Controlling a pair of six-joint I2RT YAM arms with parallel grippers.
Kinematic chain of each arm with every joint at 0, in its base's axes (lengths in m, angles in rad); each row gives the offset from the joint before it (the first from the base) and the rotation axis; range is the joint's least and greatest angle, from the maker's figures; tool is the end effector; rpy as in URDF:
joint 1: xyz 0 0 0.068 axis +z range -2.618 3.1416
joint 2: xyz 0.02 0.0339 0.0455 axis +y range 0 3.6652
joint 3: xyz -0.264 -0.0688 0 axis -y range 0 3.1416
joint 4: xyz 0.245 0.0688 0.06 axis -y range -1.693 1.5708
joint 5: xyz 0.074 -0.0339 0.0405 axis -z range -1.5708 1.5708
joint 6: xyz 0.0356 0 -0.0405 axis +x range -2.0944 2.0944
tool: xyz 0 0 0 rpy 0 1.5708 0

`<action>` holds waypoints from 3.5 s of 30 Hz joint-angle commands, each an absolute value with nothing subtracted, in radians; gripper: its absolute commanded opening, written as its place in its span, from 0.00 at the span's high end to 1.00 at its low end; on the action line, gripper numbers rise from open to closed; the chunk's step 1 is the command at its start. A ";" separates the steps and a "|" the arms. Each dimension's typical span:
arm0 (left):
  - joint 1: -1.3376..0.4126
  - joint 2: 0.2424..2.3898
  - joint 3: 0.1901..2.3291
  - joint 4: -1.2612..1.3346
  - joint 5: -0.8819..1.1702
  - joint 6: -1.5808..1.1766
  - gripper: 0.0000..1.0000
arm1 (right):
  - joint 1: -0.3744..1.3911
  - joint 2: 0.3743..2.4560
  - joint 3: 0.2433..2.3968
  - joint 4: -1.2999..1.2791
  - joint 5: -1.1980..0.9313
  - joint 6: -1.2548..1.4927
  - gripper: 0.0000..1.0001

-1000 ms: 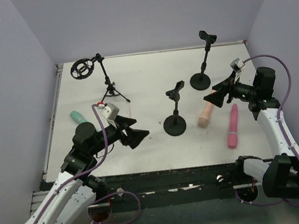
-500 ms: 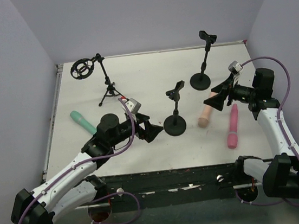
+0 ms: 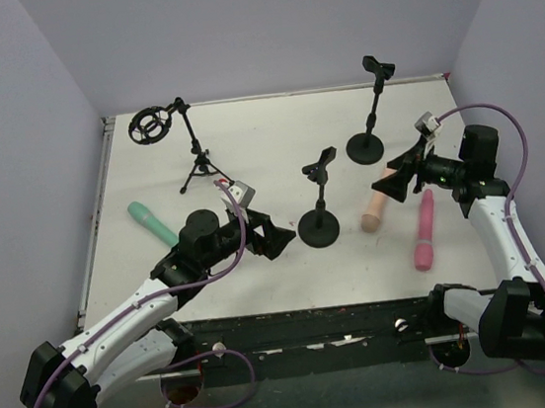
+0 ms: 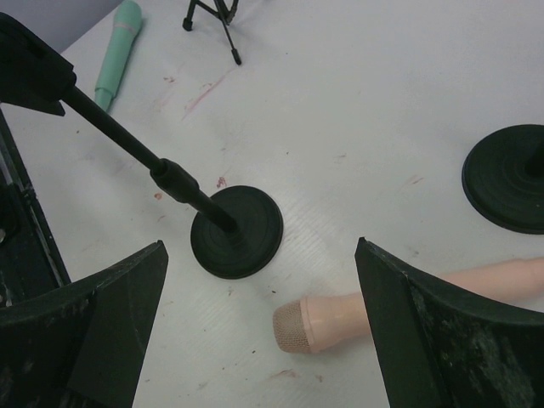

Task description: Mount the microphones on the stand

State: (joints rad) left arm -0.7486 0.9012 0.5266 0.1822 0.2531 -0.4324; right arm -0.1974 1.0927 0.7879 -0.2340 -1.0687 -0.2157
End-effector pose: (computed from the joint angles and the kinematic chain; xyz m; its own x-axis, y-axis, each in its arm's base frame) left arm 0.1497 -0.1512 0.2659 -0.4788 -0.1090 -0.8711 0.7031 0.5467 -0.4548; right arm 0.2302 -0.0142 0.2848 -0.3538 -0.0343 -0.9347 -0.7362 0.6267 0.2556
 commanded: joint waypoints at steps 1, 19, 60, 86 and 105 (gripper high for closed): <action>-0.758 0.893 0.520 0.167 0.218 -0.442 0.02 | -0.199 1.120 0.860 -0.354 -0.890 -0.333 0.00; -0.758 0.766 0.453 0.130 0.175 -0.382 0.02 | -0.198 1.365 1.055 -0.956 -0.870 -1.328 0.00; -0.759 0.584 0.387 0.091 0.155 -0.419 0.02 | -0.198 1.603 0.973 -0.673 -0.038 -0.178 0.28; -0.839 0.488 0.350 0.163 0.244 -0.367 0.02 | -0.216 1.615 0.989 -0.617 -0.178 -0.160 0.84; -0.899 0.590 0.627 0.074 0.411 -0.434 0.03 | -0.216 1.301 1.341 -0.692 -0.753 -0.012 0.88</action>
State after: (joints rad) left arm -0.8646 0.5358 0.5034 0.1226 0.3611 -0.4088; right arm -0.2115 1.3266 1.2537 -0.6685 -0.5224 -0.0914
